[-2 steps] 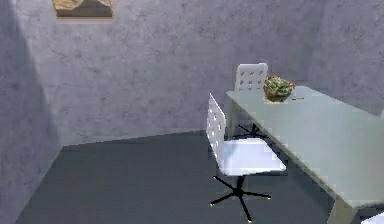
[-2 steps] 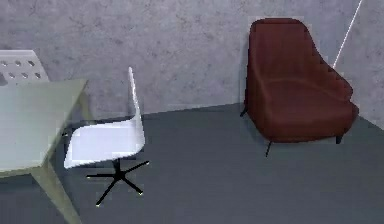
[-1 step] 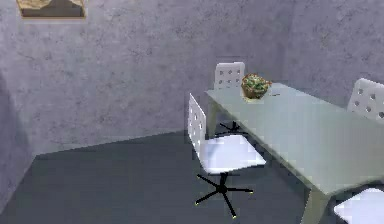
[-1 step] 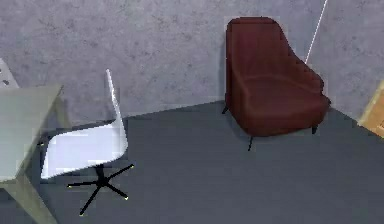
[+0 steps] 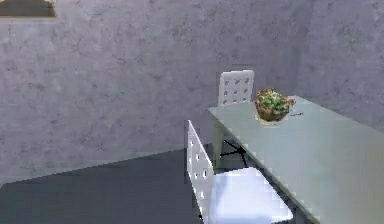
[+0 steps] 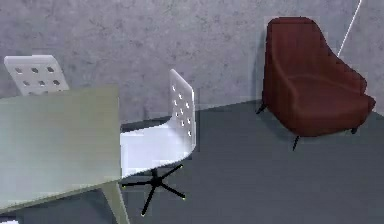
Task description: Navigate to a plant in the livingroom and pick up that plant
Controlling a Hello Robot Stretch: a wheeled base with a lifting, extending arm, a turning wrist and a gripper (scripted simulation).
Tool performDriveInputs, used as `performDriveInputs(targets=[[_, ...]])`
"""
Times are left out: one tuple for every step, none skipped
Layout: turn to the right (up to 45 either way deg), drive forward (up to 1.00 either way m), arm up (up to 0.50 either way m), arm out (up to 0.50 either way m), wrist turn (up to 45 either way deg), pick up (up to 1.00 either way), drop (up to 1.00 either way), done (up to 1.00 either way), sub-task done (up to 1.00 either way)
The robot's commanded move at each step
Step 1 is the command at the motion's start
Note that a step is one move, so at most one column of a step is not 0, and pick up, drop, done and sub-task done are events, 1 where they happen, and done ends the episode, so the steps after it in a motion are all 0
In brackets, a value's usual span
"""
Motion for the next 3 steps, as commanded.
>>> performDriveInputs(targets=[[-45.0, 0.0, 0.0, 0.0, 0.0, 0.0, 0.0, 0.0, 0.0], [-21.0, 0.0, 0.0, 0.0, 0.0, 0.0, 0.0, 0.0, 0.0], [45.0, 0.0, 0.0, 0.0, 0.0, 0.0, 0.0, 0.0, 0.0]])
